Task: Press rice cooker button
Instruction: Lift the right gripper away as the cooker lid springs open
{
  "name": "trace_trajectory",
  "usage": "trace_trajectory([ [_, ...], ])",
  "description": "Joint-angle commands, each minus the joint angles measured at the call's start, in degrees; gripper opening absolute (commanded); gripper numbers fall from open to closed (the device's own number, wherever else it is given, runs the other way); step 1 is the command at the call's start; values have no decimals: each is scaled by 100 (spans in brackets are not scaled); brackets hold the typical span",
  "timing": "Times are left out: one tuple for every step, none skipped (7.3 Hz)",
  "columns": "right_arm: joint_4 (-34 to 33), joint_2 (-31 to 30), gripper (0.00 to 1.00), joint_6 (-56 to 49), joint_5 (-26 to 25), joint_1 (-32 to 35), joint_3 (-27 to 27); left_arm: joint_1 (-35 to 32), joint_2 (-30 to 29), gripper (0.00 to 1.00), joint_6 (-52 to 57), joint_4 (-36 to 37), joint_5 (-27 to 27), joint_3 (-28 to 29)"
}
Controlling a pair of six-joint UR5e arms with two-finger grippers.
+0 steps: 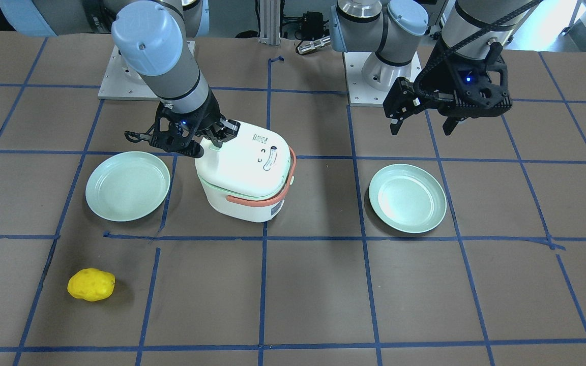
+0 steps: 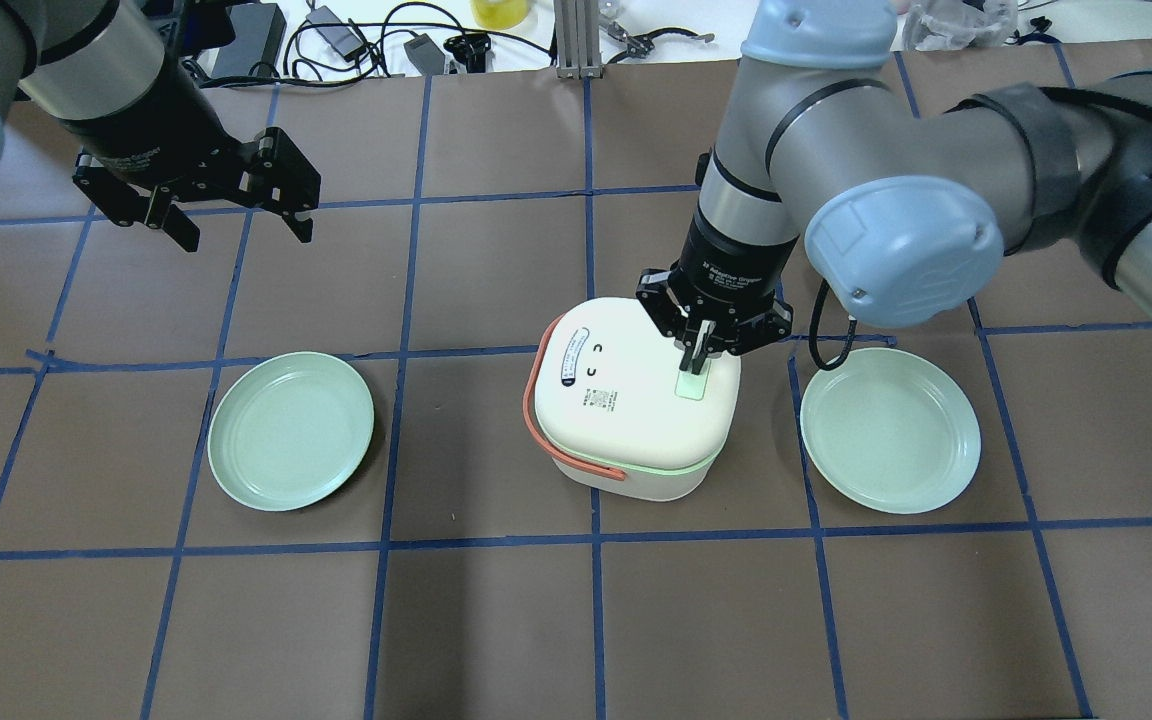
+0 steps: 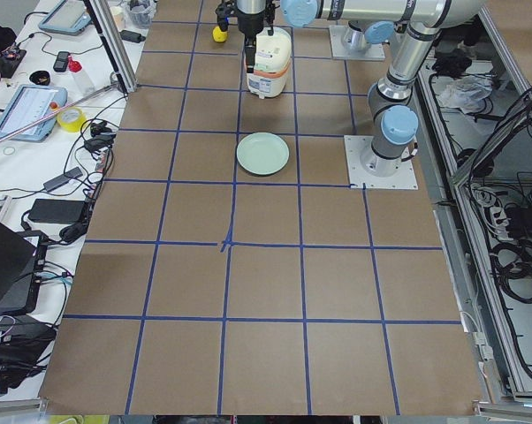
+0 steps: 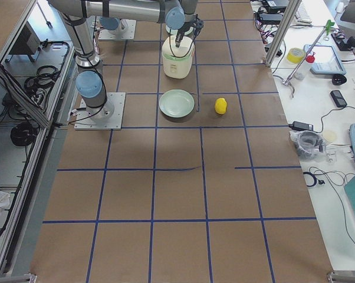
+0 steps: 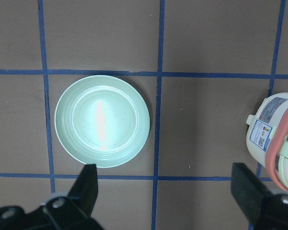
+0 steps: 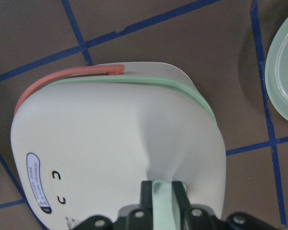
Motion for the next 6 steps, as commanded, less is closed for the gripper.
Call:
trace_trajectory([
  [82, 18, 57, 220, -236, -155, -607, 0, 0, 100, 0, 0, 0, 0],
  [99, 9, 78, 19, -585, -347, -809, 0, 0, 100, 0, 0, 0, 0],
  [100, 9, 100, -514, -702, -532, -950, 0, 0, 100, 0, 0, 0, 0],
  [169, -26, 100, -858, -782, -673, -969, 0, 0, 100, -9, 0, 0, 0],
  [213, -35, 100, -1210, -791, -761, -969, 0, 0, 100, -9, 0, 0, 0],
  [223, -35, 100, -1370, -800, -832, -961, 0, 0, 100, 0, 0, 0, 0],
])
